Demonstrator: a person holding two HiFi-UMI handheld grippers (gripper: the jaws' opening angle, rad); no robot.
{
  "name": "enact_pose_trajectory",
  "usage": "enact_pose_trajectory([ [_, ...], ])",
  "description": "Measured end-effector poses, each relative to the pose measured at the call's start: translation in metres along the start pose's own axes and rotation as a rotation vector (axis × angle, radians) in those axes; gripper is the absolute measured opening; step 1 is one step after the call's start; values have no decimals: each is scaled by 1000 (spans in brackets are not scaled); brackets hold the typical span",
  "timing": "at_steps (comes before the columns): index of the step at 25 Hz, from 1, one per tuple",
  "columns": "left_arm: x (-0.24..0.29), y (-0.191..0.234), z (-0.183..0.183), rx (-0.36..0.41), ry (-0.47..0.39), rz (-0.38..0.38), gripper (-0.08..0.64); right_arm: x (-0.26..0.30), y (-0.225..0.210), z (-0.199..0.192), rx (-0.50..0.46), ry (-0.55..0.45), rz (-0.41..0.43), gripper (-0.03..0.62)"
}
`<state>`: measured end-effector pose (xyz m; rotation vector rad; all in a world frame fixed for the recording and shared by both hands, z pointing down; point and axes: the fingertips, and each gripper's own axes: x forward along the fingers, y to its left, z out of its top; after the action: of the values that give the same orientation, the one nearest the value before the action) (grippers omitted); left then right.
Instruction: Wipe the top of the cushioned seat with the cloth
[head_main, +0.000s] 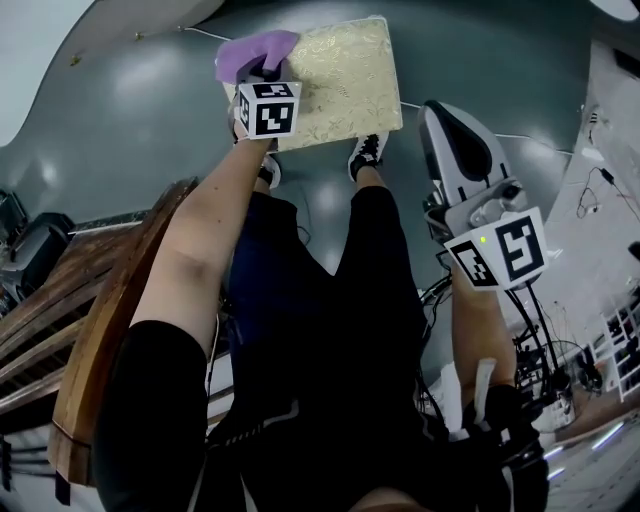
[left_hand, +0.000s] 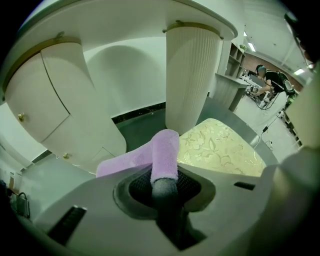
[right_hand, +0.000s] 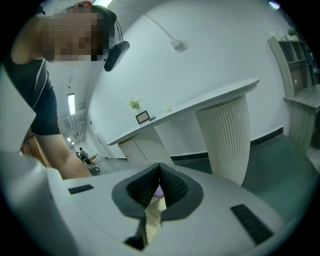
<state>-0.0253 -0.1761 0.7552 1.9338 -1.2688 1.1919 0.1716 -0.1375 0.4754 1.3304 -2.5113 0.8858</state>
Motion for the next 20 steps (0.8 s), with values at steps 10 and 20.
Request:
enact_pose_trajectory([
  [10,12,-61,34,37,-7,-34,78,-28,-32,0,40,-23,-22,6],
  [20,19,-105,60,106,-14,-98,78,-50,-62,-3,54,-37,-61,6],
])
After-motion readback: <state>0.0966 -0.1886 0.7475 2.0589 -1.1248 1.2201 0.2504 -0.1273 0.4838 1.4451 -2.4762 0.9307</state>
